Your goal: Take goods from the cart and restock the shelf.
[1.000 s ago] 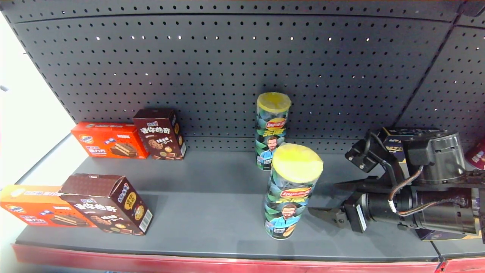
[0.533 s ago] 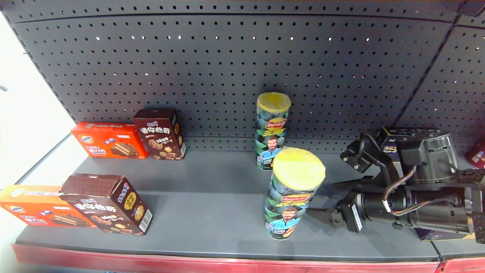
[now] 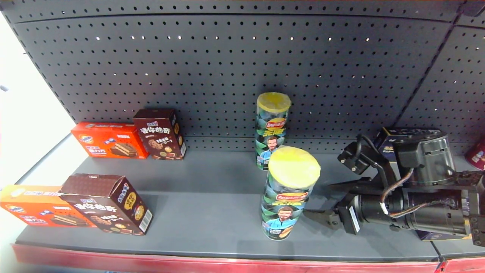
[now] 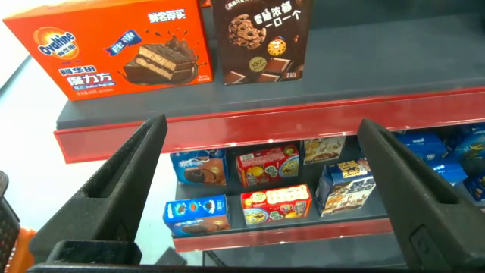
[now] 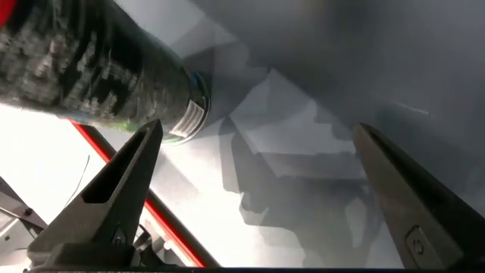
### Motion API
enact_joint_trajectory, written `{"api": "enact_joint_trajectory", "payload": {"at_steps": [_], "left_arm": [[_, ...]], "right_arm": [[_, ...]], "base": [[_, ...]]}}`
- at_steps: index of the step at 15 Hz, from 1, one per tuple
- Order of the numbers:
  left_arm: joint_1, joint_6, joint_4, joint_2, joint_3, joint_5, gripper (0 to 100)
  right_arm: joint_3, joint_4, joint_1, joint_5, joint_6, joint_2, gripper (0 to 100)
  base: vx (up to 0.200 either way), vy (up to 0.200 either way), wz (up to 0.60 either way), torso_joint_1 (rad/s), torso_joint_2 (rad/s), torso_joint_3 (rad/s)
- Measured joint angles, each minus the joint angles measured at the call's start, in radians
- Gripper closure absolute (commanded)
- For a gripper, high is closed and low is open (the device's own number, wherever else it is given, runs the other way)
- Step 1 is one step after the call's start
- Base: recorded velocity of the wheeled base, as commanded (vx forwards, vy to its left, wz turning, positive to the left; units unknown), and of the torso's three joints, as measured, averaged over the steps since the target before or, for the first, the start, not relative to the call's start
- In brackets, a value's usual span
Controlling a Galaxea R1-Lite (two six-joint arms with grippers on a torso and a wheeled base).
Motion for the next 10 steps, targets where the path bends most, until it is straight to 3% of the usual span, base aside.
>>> {"api": "enact_joint_trajectory", "payload": {"at_steps": [10], "left_arm": [[0.000,0.000,0.001,0.000,0.000,0.000,0]], "right_arm": [[-0.021,-0.001,0.025,0.001,0.000,0.025,0]], "base": [[0.000,0.000,0.00,0.000,0.00,0.000]]}}
